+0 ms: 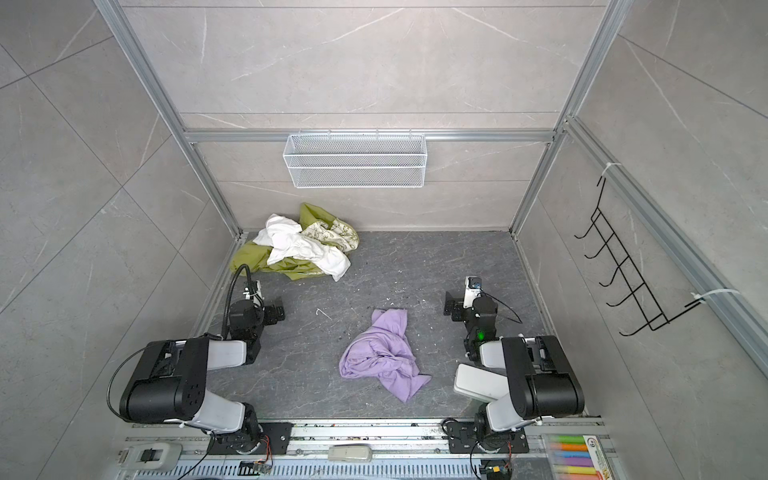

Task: Pick out a specific cloth from the pile

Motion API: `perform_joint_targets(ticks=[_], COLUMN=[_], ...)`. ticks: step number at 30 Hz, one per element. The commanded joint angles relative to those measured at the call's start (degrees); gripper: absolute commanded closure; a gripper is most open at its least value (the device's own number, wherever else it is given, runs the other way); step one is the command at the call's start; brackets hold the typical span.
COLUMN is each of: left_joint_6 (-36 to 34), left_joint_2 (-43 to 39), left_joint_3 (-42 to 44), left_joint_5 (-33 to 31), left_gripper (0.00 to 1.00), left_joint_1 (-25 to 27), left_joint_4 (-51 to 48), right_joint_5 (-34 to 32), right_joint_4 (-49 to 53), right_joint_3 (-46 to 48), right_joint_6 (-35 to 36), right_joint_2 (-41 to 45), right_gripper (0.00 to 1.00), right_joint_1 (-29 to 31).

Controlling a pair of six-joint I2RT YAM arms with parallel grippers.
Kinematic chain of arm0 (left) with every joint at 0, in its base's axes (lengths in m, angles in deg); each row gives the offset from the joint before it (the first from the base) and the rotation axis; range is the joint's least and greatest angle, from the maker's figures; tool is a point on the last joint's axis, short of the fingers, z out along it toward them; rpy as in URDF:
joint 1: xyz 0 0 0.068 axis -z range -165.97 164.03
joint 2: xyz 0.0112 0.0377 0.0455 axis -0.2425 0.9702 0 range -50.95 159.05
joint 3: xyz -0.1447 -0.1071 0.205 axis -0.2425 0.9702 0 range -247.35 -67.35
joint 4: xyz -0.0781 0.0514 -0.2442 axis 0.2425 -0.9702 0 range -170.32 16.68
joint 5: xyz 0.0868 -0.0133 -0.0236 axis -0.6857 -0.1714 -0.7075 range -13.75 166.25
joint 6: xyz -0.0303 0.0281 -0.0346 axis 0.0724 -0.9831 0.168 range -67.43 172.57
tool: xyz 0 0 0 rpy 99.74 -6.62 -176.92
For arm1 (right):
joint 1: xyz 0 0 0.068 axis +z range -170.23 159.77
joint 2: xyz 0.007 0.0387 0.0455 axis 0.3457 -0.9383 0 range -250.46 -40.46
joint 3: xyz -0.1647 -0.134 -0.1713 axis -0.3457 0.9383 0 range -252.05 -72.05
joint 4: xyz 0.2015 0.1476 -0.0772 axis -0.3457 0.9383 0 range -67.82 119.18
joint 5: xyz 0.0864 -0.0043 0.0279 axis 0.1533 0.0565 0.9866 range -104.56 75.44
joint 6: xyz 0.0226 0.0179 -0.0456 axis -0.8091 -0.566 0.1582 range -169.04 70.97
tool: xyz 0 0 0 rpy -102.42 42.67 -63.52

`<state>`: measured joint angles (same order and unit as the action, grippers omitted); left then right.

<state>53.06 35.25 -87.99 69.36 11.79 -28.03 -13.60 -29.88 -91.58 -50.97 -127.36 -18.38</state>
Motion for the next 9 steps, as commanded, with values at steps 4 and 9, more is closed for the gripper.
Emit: perform_joint_targets(ticks=[4, 9], left_joint_6=[0.5, 0.5], left_joint_2=[-0.1, -0.2], left_joint_3=[-0.4, -0.3], left_joint_5=[0.7, 0.7], left_gripper=[0.00, 0.00], left_joint_1=[-0.2, -0.1], left_joint_4=[2.7, 2.8], right_joint_5=[0.9, 1.3], right_joint_4=[1.0, 0.8], right_joint_3=[-1.4, -1.2], right_joint_6=[0.2, -0.2], right_joint_2=[-0.7, -0.6], right_gripper=[0.00, 0.00], right_joint_1=[-0.2, -0.3])
